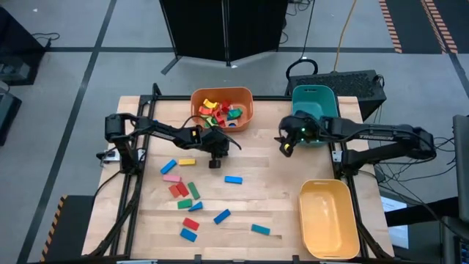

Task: Sort blocks by size
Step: Put the green rectangular block into the green bin

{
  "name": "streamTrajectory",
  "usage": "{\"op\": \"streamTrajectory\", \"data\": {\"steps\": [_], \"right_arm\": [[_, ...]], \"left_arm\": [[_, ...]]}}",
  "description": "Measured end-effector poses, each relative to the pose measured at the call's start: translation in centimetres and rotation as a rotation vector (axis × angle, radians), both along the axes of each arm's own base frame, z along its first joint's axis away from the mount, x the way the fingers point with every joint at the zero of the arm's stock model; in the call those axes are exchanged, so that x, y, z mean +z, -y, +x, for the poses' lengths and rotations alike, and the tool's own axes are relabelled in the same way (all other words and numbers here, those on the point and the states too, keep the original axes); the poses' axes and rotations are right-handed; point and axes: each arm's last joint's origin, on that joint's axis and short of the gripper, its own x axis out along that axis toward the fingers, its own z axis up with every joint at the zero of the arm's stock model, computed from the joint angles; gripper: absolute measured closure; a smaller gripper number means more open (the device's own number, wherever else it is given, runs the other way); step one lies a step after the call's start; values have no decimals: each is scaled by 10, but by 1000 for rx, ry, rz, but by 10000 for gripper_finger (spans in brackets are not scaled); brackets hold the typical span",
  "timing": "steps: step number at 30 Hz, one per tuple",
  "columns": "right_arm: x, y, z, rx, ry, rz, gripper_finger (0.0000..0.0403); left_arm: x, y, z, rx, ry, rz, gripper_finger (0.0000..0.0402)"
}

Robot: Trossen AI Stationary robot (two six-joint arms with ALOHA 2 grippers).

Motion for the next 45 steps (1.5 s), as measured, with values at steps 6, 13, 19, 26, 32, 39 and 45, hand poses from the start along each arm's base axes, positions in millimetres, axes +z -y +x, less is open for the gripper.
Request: {"op": "streamTrajectory", "data": {"steps": [6,13,19,26,32,39,45], "right_arm": [[-12,-6,12,28,-50,20,172],[-18,-16,22,48,-47,19,172],[-17,-24,26,39,-21,-49,172],[-29,-34,34,118,177,-99,172],[-39,-39,34,198,390,-140,172],[-37,-41,31,266,591,-214,166],[-30,-41,32,272,653,-273,143]], "left_arm": [[8,1,7,20,100,7,312],[39,3,8,44,253,7,309],[78,9,7,37,437,20,308],[116,19,7,-19,692,13,307],[134,27,10,-98,885,-16,307],[150,29,10,-142,1061,-23,306],[153,32,10,-192,1106,-33,306]]}}
